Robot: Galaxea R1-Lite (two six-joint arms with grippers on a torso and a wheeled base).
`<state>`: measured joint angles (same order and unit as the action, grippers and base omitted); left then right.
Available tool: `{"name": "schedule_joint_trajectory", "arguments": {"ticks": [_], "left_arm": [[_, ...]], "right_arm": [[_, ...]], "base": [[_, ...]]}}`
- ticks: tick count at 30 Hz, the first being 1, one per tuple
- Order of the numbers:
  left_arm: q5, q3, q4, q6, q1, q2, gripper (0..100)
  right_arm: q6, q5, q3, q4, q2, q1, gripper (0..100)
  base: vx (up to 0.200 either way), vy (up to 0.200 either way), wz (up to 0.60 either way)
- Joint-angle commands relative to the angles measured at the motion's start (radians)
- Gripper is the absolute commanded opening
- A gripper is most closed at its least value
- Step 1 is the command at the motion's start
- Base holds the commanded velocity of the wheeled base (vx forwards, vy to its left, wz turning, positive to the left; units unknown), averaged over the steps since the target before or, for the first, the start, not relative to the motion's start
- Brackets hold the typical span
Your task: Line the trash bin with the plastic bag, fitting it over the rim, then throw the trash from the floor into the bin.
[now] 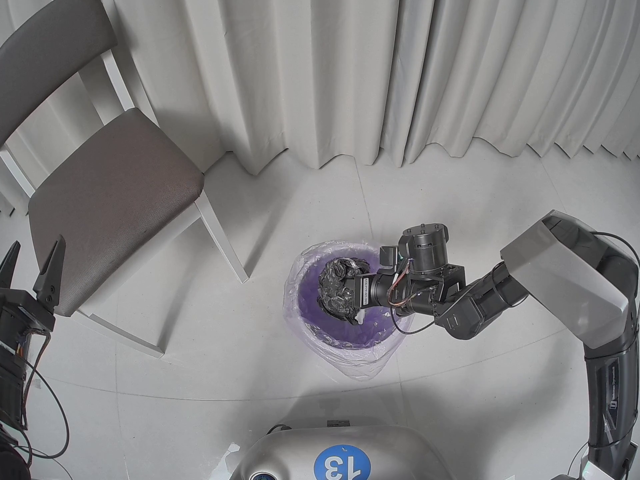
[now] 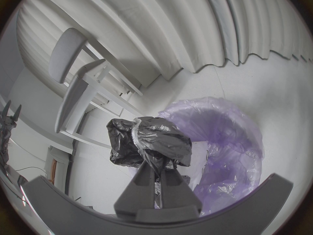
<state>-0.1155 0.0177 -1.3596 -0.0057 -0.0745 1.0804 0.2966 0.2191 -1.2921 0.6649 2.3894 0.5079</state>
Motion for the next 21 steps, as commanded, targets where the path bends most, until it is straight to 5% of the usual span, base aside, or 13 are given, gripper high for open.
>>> {"name": "schedule_joint_trajectory", "arguments": {"ticks": [1,3,4,21], "left_arm": [[-0.001,-0.018,-0.001,0.000,0.001,-0.004,100],[-0.001,-0.018,-0.001,0.000,0.001,-0.004,100],[0.000,-0.018,-0.001,0.000,-0.001,-0.002,100],[0.000,-0.018,-0.001,0.000,-0.001,0.003,100]], "right_arm": [[-0.007,0.000,0.020,0.009,-0.045,0.011,0],[-0.027,0.000,0.031,0.025,-0.045,0.011,0],[-0.040,0.000,0.037,0.038,-0.045,0.011,100],[-0.056,0.000,0.037,0.067,-0.022,0.006,100]], "base": [[0.000,0.000,0.00],[0.000,0.000,0.00],[0.000,0.000,0.00],[0.000,0.000,0.00]]}}
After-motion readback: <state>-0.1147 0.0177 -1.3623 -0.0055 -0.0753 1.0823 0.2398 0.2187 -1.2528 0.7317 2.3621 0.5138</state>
